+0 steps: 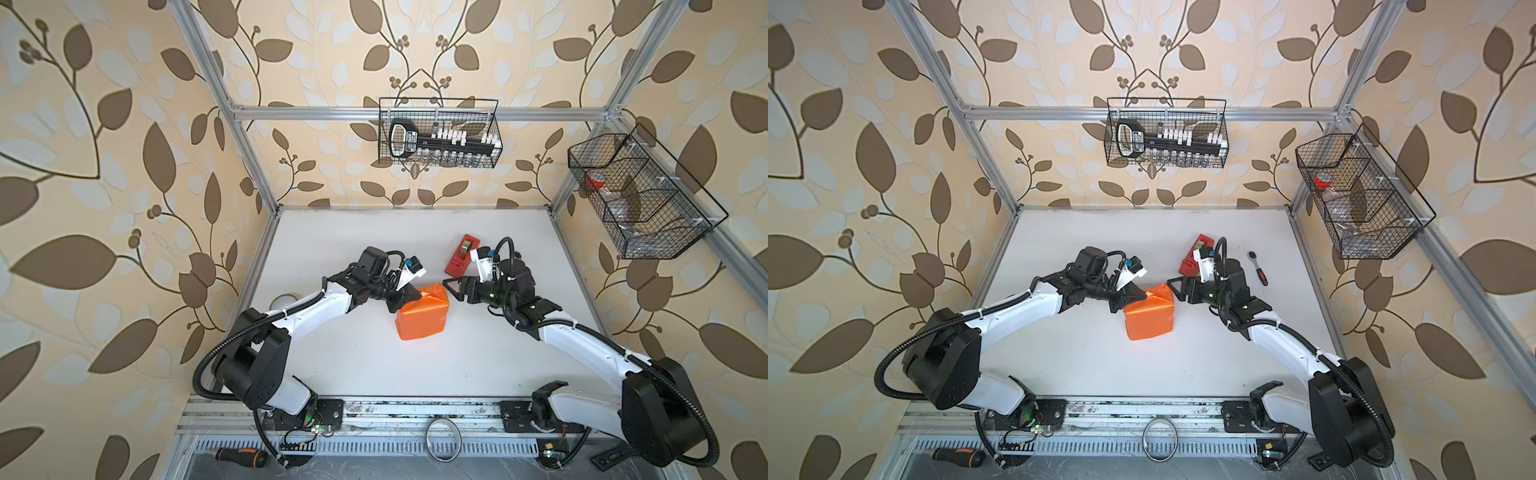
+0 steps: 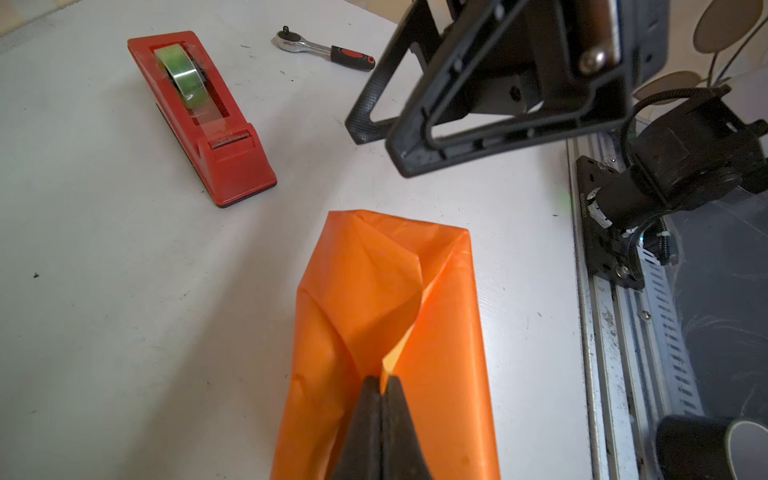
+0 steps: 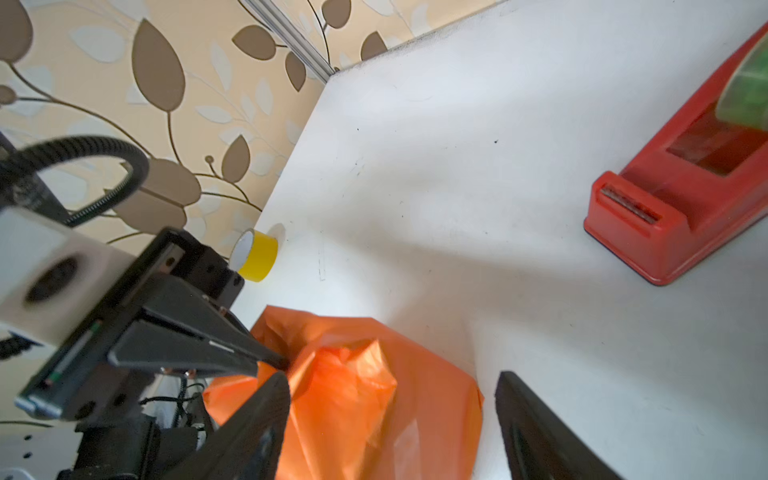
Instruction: Wrap the gift box in paper
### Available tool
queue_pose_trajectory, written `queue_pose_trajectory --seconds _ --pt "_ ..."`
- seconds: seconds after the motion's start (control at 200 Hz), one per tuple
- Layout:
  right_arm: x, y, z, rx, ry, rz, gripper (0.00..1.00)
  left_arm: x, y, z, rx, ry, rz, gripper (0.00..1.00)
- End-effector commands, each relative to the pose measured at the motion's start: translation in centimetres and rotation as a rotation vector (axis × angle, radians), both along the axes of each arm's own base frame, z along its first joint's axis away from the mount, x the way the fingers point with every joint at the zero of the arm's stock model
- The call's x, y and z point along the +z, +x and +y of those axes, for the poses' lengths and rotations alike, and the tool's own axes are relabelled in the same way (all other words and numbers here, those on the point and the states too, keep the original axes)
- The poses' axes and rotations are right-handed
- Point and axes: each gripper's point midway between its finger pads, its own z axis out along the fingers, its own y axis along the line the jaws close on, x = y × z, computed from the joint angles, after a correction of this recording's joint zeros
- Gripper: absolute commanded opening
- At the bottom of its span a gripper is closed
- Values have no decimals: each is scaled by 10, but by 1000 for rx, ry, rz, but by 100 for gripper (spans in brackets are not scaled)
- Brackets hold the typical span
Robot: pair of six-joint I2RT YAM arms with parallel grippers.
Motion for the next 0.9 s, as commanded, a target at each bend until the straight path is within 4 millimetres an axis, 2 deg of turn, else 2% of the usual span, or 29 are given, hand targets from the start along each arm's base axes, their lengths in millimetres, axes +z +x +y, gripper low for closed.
queue_pose_trajectory --seconds 0.0,0.115,0.25,0.41,0.57,0.58,0.605,0.745,0.895 --pt "4 11 11 -13 6 35 81 1 -14 1 -38 10 0 5" --pt "0 19 25 -11 -20 65 81 0 -15 0 -40 11 -2 7" --pt "-19 21 27 -28 -35 127 81 1 -15 0 -42 8 -7 9" --pt "-39 7 24 -33 -50 175 79 1 -15 -1 -42 5 -7 10" --pt "-51 -9 20 -46 -24 197 79 1 -16 -2 -44 2 -2 14" --pt "-52 -10 20 -46 -23 198 79 9 -17 -1 -44 -10 -21 14" --pt "-54 -12 19 -48 -18 202 79 13 -18 -1 -45 -17 -28 15" --pt "-62 -20 17 -59 11 217 78 19 -22 -2 -54 -44 -29 23" --pt "-70 -29 17 -65 26 216 77 31 -23 -2 -38 -81 -36 39"
